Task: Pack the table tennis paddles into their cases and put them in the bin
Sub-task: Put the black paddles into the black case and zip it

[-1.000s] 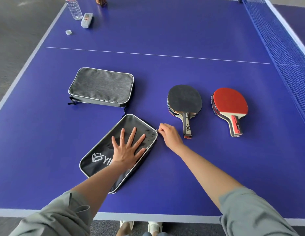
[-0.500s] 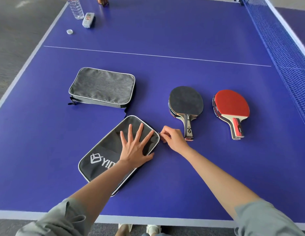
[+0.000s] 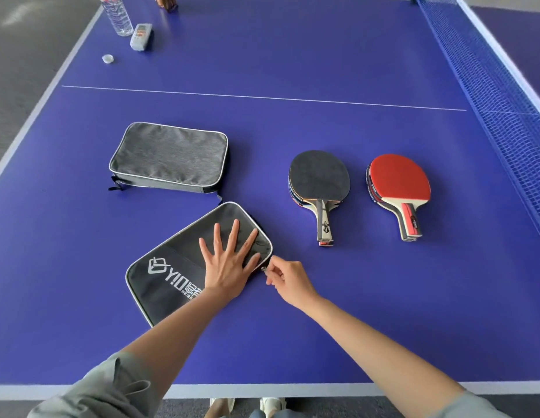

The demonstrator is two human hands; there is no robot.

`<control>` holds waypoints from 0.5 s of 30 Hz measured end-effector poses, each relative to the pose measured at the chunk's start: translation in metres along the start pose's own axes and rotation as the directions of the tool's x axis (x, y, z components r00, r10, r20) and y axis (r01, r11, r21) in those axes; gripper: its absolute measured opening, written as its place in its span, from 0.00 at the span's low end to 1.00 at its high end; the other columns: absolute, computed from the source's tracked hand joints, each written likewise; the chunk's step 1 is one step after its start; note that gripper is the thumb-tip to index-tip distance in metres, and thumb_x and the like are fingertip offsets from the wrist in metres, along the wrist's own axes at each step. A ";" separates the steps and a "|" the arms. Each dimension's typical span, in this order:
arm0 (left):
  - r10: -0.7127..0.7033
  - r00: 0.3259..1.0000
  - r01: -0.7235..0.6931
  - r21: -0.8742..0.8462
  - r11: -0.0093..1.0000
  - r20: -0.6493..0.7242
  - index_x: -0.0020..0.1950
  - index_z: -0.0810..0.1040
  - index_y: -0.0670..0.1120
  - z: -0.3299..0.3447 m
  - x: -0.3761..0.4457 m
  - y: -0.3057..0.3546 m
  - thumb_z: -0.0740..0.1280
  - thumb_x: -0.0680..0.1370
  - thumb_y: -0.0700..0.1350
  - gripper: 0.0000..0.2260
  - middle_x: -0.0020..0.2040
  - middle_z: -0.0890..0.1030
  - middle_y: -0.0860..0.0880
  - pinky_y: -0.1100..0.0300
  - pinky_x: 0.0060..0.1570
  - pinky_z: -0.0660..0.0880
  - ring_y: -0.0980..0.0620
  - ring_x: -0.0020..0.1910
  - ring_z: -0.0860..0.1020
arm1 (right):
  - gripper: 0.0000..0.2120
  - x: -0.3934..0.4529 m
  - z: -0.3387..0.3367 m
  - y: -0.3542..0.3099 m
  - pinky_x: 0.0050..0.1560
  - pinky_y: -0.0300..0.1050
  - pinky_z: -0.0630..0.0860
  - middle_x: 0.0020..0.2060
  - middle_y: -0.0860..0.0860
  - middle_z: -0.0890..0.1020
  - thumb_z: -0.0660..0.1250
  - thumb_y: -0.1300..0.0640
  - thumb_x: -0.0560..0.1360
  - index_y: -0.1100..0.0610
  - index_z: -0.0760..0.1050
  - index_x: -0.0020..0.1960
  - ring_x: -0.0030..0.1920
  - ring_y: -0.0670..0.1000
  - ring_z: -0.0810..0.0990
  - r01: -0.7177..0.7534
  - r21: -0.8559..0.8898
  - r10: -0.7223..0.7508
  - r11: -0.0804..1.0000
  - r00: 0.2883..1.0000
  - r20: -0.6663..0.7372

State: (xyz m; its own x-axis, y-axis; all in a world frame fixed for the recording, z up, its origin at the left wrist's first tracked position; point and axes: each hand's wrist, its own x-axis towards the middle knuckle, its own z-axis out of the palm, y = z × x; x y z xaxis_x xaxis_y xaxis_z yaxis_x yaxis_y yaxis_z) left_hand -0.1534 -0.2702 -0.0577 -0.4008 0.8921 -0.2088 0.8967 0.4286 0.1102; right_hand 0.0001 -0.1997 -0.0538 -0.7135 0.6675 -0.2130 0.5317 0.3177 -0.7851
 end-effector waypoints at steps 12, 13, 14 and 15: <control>-0.015 1.000 0.015 0.033 0.999 0.007 0.76 0.48 0.61 -0.015 -0.019 -0.011 0.47 0.78 0.65 0.27 0.76 0.58 0.42 0.35 0.71 0.41 0.39 0.77 0.46 | 0.07 0.038 -0.021 -0.009 0.41 0.46 0.75 0.38 0.58 0.82 0.63 0.65 0.76 0.64 0.74 0.40 0.39 0.56 0.79 -0.213 0.276 0.302 0.937 0.893 -0.334; -0.012 1.000 0.012 0.018 1.000 -0.010 0.76 0.47 0.62 -0.014 -0.020 -0.010 0.48 0.78 0.65 0.28 0.75 0.59 0.41 0.35 0.71 0.41 0.39 0.77 0.46 | 0.06 0.044 -0.023 -0.012 0.44 0.47 0.75 0.40 0.59 0.83 0.63 0.65 0.76 0.65 0.75 0.41 0.41 0.56 0.81 -0.196 0.262 0.275 0.945 0.908 -0.315; 0.006 1.000 -0.006 0.002 1.000 -0.023 0.76 0.45 0.63 -0.013 -0.020 -0.009 0.48 0.78 0.65 0.28 0.75 0.58 0.41 0.35 0.71 0.41 0.39 0.77 0.44 | 0.06 0.048 -0.024 -0.014 0.45 0.46 0.76 0.40 0.59 0.83 0.64 0.65 0.75 0.66 0.76 0.41 0.41 0.56 0.81 -0.172 0.243 0.242 0.955 0.925 -0.294; 0.032 0.999 -0.032 -0.010 0.999 -0.027 0.75 0.42 0.63 -0.011 -0.020 -0.007 0.48 0.78 0.65 0.28 0.76 0.54 0.43 0.34 0.70 0.40 0.39 0.77 0.42 | 0.05 0.052 -0.024 -0.017 0.45 0.46 0.76 0.40 0.59 0.84 0.65 0.65 0.75 0.66 0.76 0.41 0.40 0.55 0.81 -0.145 0.211 0.200 0.967 0.941 -0.273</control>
State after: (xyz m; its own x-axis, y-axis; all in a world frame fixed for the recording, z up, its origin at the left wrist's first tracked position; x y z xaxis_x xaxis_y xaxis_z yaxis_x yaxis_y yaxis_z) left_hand -0.1542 -0.2892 -0.0436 -0.3772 0.9088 -0.1786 0.9072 0.4013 0.1262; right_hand -0.0353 -0.1544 -0.0373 -0.4405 0.8754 -0.1992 0.5205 0.0683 -0.8511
